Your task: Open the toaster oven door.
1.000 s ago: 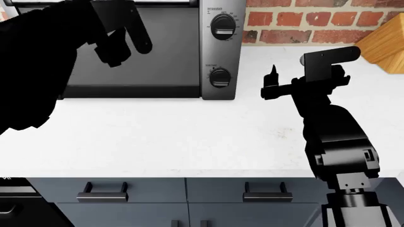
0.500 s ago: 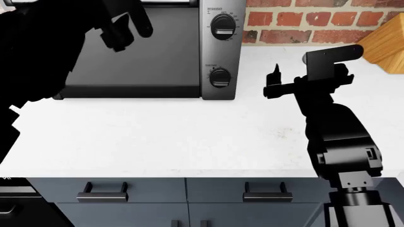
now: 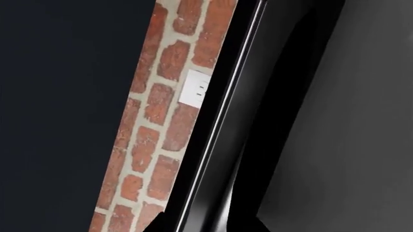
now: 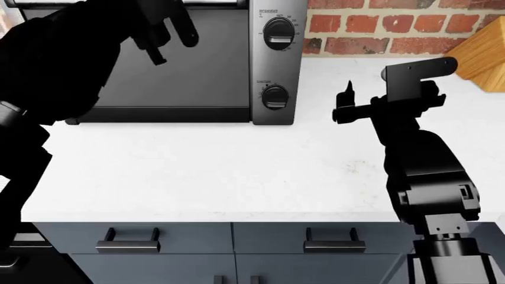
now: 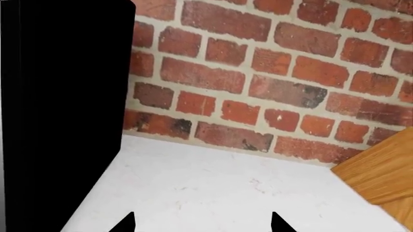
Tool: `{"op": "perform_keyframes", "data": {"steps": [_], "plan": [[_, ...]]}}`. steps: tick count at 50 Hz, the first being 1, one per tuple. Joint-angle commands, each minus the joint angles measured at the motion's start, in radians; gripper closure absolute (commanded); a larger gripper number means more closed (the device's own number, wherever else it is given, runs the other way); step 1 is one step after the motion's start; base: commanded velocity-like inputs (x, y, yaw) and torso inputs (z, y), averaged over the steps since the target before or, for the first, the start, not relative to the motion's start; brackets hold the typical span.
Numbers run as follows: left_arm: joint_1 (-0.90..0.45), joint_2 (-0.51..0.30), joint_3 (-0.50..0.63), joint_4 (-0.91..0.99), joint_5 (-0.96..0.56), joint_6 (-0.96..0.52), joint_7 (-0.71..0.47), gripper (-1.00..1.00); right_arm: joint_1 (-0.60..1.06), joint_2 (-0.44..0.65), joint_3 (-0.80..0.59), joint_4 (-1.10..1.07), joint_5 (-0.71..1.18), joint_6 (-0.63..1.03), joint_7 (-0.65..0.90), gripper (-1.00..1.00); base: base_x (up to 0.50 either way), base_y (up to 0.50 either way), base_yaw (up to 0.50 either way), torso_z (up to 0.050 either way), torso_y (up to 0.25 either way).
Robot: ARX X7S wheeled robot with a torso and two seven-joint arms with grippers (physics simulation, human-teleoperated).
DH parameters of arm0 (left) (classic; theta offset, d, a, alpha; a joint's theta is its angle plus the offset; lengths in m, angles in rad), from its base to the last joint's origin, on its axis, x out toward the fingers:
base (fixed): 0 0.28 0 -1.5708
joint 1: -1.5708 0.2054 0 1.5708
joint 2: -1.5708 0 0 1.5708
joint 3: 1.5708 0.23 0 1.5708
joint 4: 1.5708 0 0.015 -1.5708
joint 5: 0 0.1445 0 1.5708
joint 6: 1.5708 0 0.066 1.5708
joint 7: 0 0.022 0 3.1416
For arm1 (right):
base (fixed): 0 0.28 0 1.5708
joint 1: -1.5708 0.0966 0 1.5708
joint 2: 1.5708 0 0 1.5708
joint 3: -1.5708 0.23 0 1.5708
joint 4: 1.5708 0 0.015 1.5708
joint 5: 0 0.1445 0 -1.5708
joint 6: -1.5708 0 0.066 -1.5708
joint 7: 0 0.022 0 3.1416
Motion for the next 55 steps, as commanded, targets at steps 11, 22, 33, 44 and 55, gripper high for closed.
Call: {"op": "perform_keyframes", "data": {"steps": [11,22,33,44,55], "plan": [[-0.001,0.008,-0.006,-0.006,0.0,0.027,-0.012,1.0,-0.003,0.003,-0.002,0.003,0.006,-0.004,0.003,-1.0,0.0,0.0,0.0,0.0,0.0],[0.02,-0.036,0.003,0.121,0.007,-0.018,-0.002,1.0,-0.001,0.003,-0.002,0.016,0.01,-0.015,0.003,-1.0,0.0,0.0,0.0,0.0,0.0],[0.065,-0.143,0.013,0.407,0.014,-0.135,0.02,1.0,0.002,0.001,0.0,0.025,0.016,-0.024,0.003,-1.0,0.0,0.0,0.0,0.0,0.0],[0.087,-0.209,0.019,0.567,0.02,-0.201,0.033,1.0,-0.001,0.002,-0.001,0.013,0.021,-0.019,0.004,-1.0,0.0,0.0,0.0,0.0,0.0],[0.101,-0.249,0.019,0.684,0.018,-0.257,0.048,1.0,0.001,0.001,-0.003,0.02,0.024,-0.025,0.004,-1.0,0.0,0.0,0.0,0.0,0.001]]}}
